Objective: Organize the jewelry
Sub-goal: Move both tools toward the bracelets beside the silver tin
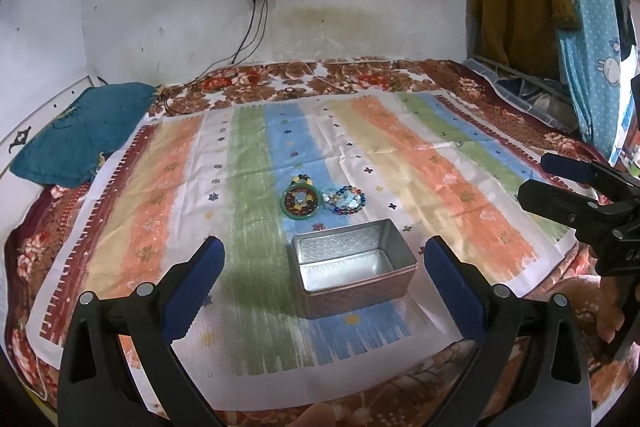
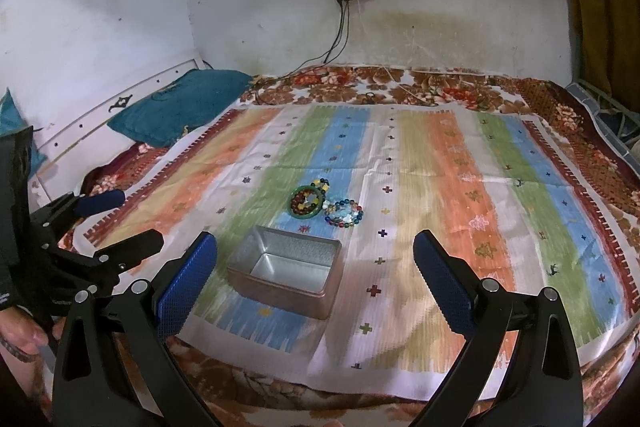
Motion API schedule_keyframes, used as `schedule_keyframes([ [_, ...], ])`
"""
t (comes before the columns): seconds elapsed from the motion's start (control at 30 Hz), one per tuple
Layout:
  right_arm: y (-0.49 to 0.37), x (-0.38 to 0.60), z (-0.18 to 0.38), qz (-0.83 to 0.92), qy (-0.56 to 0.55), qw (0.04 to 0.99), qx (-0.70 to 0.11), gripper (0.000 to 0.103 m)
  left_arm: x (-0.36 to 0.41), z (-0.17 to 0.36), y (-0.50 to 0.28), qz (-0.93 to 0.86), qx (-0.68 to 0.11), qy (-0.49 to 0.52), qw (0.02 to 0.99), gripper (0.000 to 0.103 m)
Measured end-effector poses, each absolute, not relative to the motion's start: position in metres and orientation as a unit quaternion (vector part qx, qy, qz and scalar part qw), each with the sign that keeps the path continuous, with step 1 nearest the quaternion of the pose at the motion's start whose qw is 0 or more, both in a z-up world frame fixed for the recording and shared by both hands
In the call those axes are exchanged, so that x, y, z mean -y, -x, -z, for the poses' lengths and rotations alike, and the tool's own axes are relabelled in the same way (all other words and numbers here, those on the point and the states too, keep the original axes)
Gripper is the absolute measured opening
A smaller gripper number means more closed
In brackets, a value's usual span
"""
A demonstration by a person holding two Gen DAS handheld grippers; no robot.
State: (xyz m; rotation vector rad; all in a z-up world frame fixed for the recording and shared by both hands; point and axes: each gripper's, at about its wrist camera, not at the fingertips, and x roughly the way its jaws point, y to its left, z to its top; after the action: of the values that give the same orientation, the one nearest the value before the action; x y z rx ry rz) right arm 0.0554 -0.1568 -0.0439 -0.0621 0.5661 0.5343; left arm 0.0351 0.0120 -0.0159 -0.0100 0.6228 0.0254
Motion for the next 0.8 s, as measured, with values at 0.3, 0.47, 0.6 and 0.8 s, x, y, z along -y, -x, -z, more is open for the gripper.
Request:
schedule_keyframes([
  [0.3, -0.071, 0.151, 0.048, -0.263, 0.027, 0.924, -0.277, 0.099, -0.018, 0.016, -0.050, -0.016, -0.294, 0.004, 0.956, 0.097],
  [0.47, -0.078, 0.148, 0.048, -0.261, 0.031, 0.924, -0.277, 0.099, -0.021, 0.013, -0.058, -0.019, -0.280, -0.005, 0.960, 0.098],
  [0.6, -0.085, 0.148, 0.050, -0.260, 0.032, 0.924, -0.278, 0.099, -0.026, 0.017, -0.068, -0.015, -0.293, 0.005, 0.956, 0.098],
  [0.8, -0.103, 0.144, 0.057, -0.251, 0.031, 0.922, -0.291, 0.099, -0.038, 0.026, -0.081, -0.019, -0.291, 0.028, 0.956, 0.098],
])
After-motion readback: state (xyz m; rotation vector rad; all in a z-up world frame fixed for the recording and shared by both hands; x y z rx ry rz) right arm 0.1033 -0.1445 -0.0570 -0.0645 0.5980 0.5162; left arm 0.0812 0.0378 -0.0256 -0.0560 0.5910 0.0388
